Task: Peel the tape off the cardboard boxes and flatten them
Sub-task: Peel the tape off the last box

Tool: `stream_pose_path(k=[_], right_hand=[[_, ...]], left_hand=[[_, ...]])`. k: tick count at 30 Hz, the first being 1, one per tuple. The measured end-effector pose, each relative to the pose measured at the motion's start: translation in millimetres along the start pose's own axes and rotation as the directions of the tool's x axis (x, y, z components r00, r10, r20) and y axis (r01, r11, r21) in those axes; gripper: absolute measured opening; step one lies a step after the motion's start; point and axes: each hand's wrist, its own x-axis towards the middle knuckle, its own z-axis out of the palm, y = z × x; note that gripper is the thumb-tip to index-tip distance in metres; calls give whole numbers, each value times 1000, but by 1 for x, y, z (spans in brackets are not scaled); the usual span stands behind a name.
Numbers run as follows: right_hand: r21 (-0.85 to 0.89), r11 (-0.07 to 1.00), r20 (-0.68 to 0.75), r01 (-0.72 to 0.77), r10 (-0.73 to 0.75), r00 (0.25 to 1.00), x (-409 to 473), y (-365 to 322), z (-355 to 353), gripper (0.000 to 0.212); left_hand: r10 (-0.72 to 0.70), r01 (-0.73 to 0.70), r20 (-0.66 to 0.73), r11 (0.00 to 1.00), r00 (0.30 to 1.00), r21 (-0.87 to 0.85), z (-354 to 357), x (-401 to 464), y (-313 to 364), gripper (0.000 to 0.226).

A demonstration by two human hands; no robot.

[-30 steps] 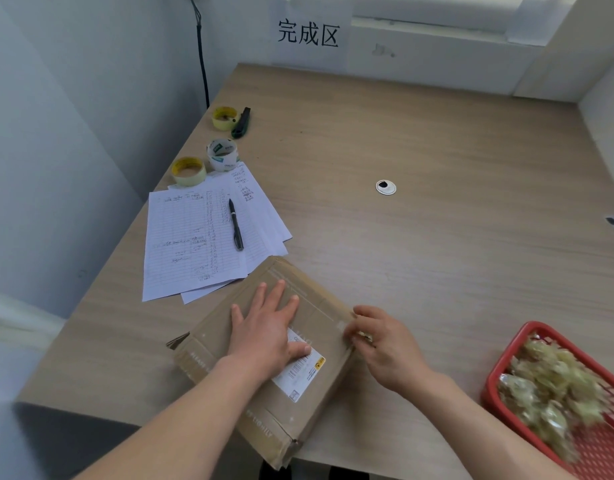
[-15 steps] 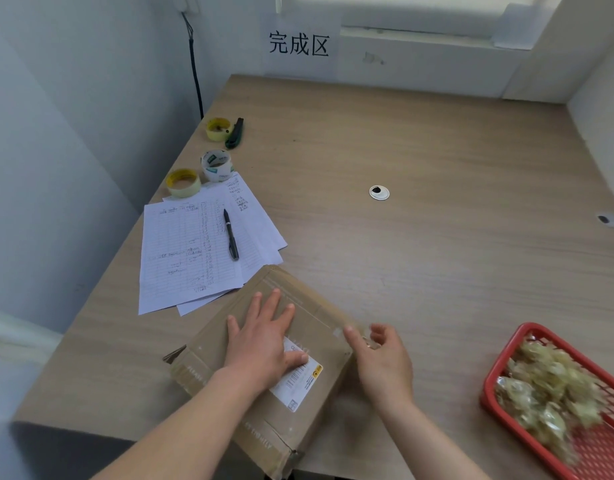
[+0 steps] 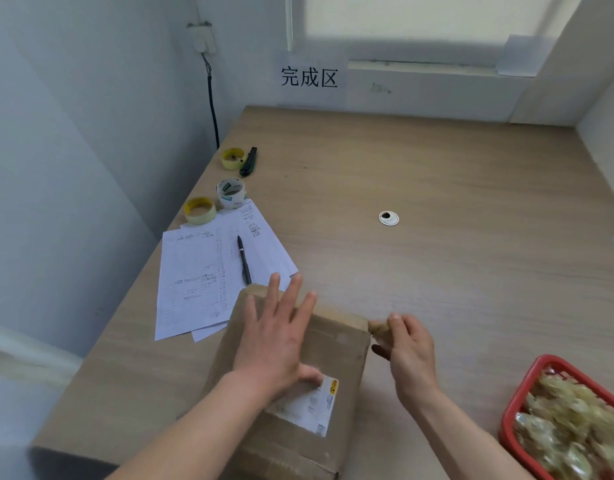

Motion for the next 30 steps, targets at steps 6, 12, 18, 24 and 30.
stream_pose_path(k=[6, 12, 18, 24, 30], right_hand=[[336, 941, 162, 45, -104, 981, 6, -99, 38, 25], [343, 939, 62, -20, -2, 998, 3, -102, 40, 20], [213, 975, -20, -61, 67, 998, 5, -96, 35, 28], [-201, 969, 35, 147, -143, 989, -30, -76, 11, 40], [-218, 958, 84, 188, -174, 981, -37, -59, 6, 28]], left_hand=[[98, -98, -83, 995, 992, 4, -74, 22, -4, 101], [25, -33, -57, 989, 998, -142, -88, 5, 6, 72], [43, -56, -102, 991, 994, -122, -74, 1, 18, 75], [65, -92, -173, 984, 983, -154, -63, -4, 12, 76], [95, -127, -205, 981, 974, -146, -60, -7, 13, 72]])
